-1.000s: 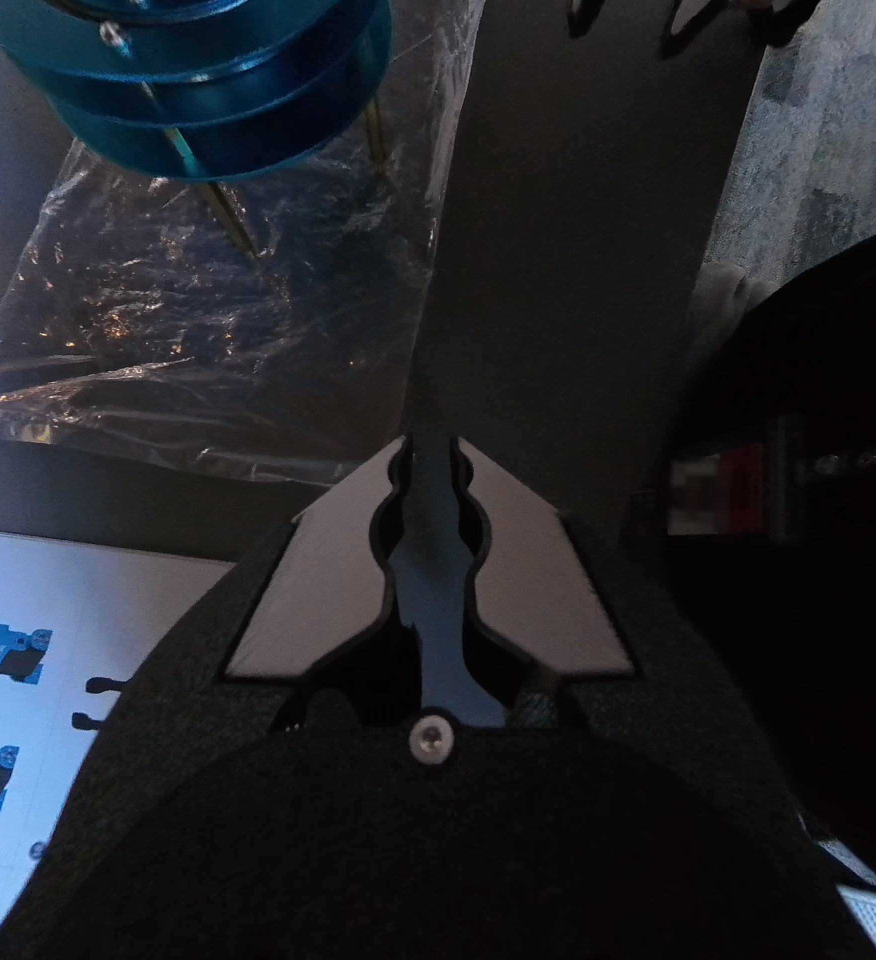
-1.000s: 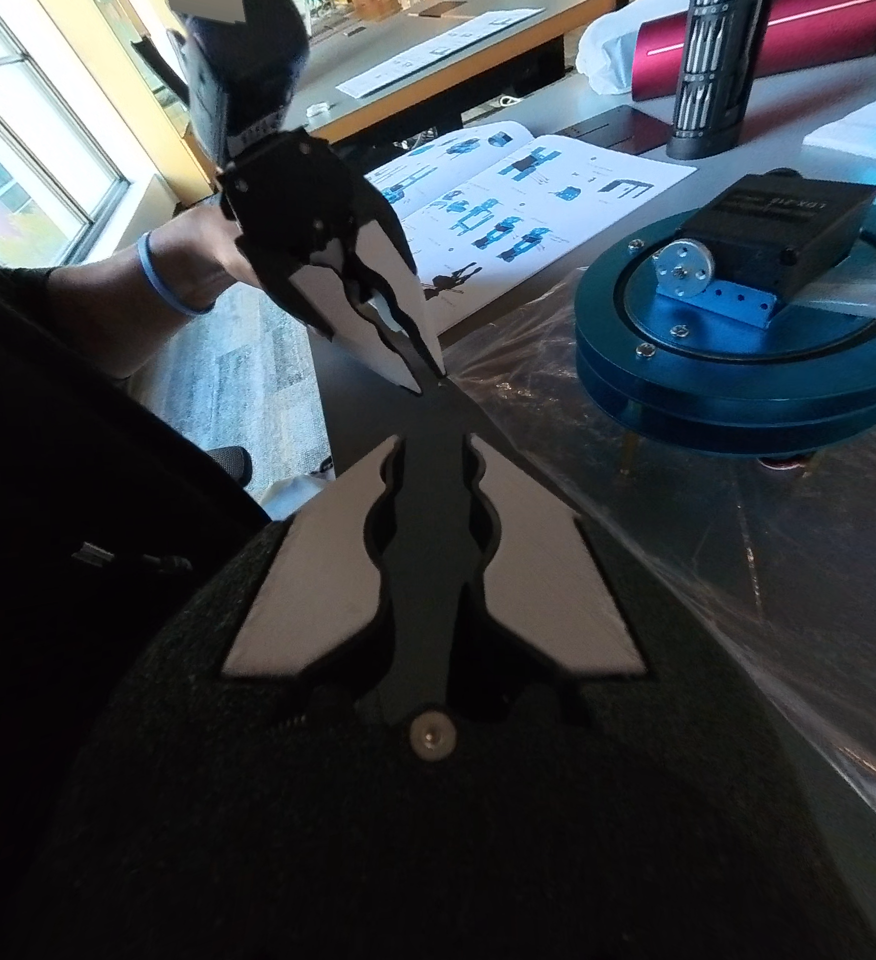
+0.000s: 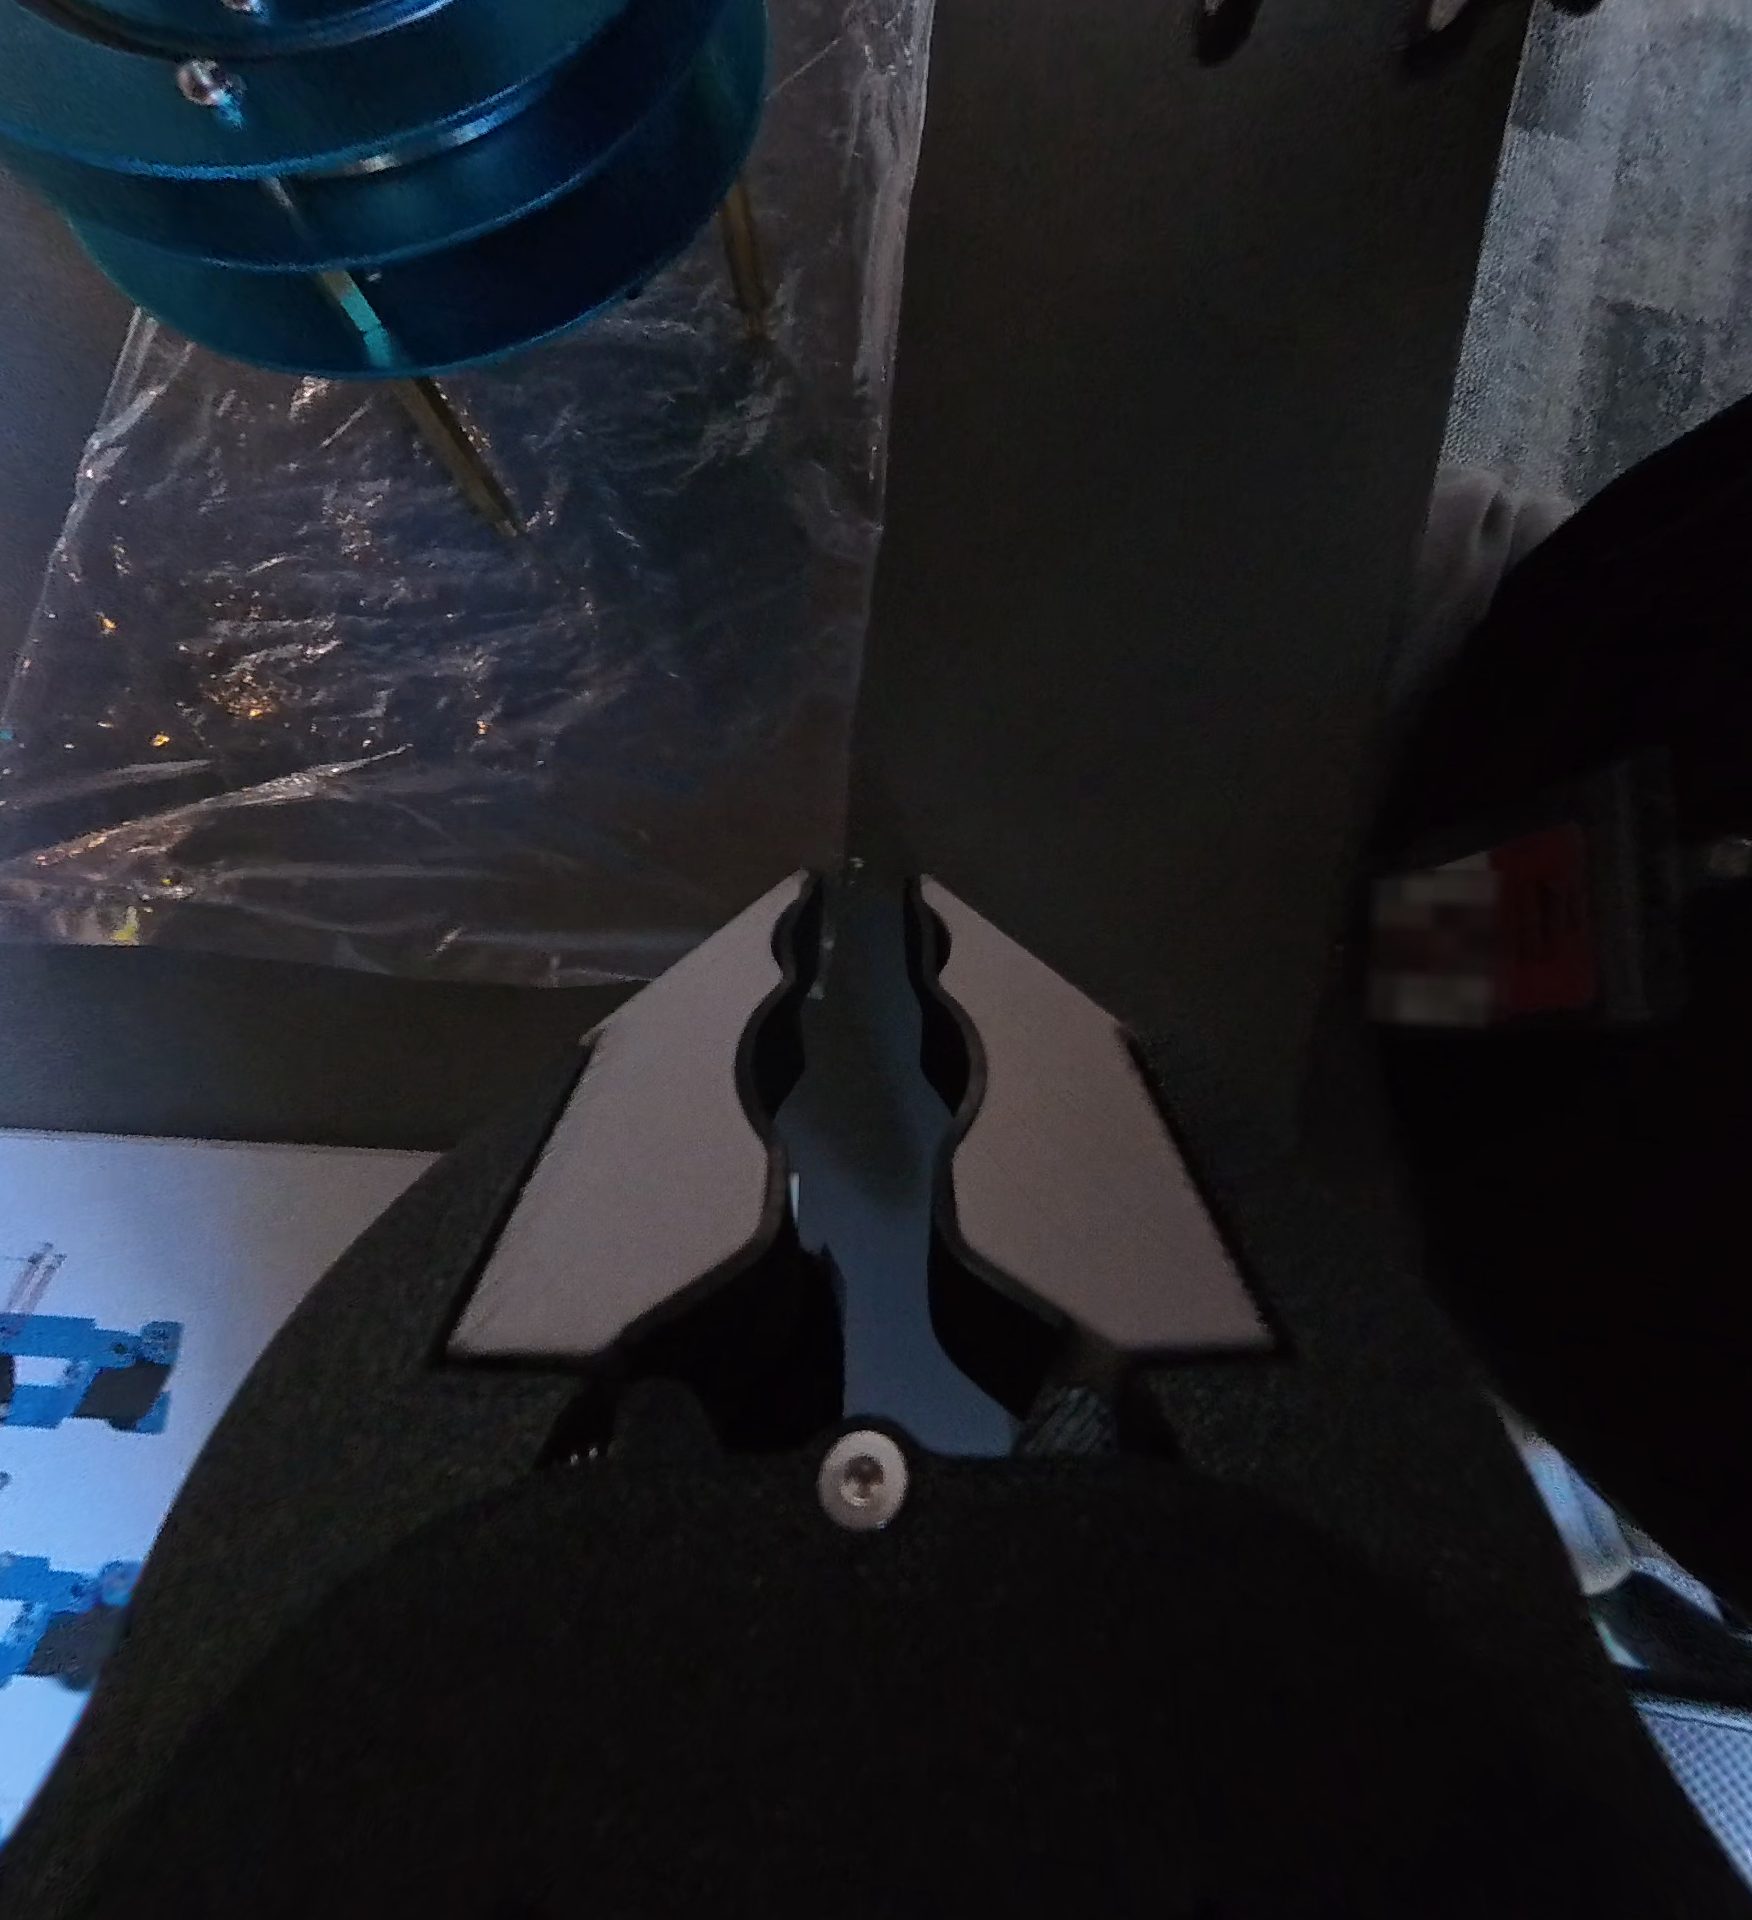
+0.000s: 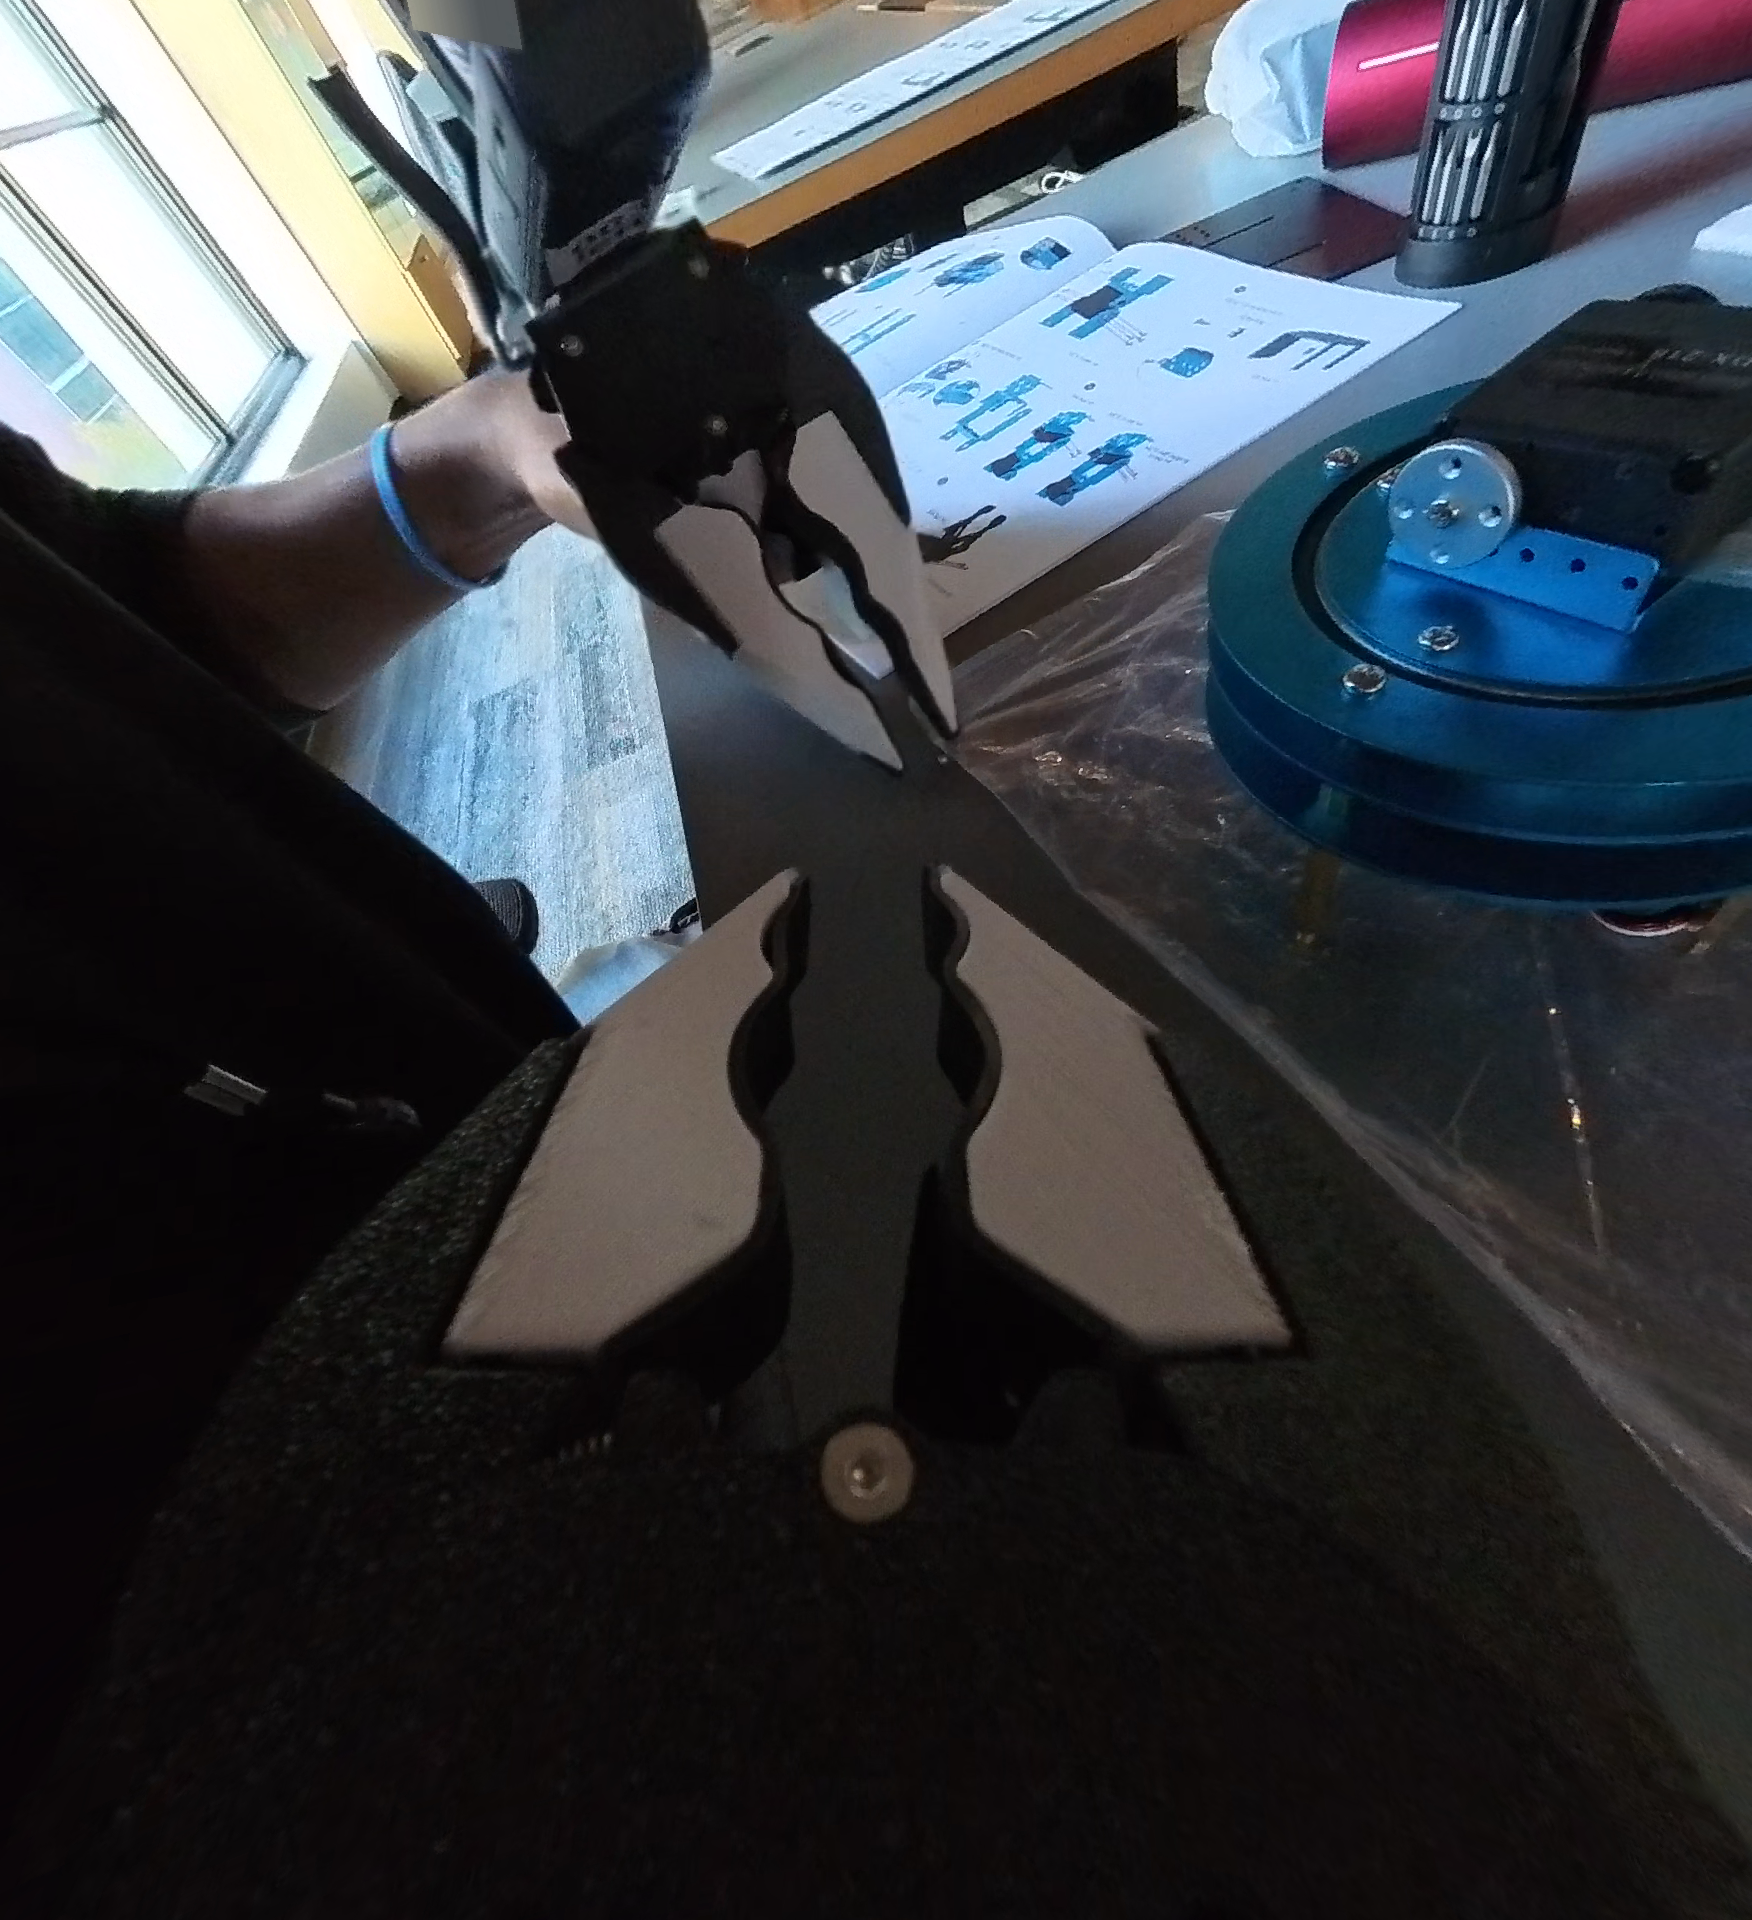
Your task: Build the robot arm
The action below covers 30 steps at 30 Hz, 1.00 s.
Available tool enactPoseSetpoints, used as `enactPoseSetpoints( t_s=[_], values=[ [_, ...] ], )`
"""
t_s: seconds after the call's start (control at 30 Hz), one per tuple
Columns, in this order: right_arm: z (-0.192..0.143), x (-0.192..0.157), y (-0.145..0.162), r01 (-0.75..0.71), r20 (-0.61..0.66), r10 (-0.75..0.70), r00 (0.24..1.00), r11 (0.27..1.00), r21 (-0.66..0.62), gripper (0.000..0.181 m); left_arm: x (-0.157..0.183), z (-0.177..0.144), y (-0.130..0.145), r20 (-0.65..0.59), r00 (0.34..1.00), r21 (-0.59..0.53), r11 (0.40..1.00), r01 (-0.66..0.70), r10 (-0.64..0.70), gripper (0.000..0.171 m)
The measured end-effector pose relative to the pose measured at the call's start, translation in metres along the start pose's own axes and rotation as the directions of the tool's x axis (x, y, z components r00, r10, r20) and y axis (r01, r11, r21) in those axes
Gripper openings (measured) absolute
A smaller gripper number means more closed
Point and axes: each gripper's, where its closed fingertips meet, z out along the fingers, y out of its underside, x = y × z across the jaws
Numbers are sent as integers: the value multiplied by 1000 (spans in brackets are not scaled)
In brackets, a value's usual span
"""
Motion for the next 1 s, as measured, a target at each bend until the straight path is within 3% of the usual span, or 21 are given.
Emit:
enactPoseSetpoints(
  t_s=[0.33, 1.0],
  values=[
    [-1, 0, 0, -5, -5, 5, 1000, 1000, 2, 20, 4, 0, 2, -16, 997, -20, 996, -81, 81, 10],
    [-1, -3, 2, -8, 9, 8, 1000, 1000, -6, 21, 6, 2, -2, -140, 989, 18, 998, 58, -55, 13]
  ],
)
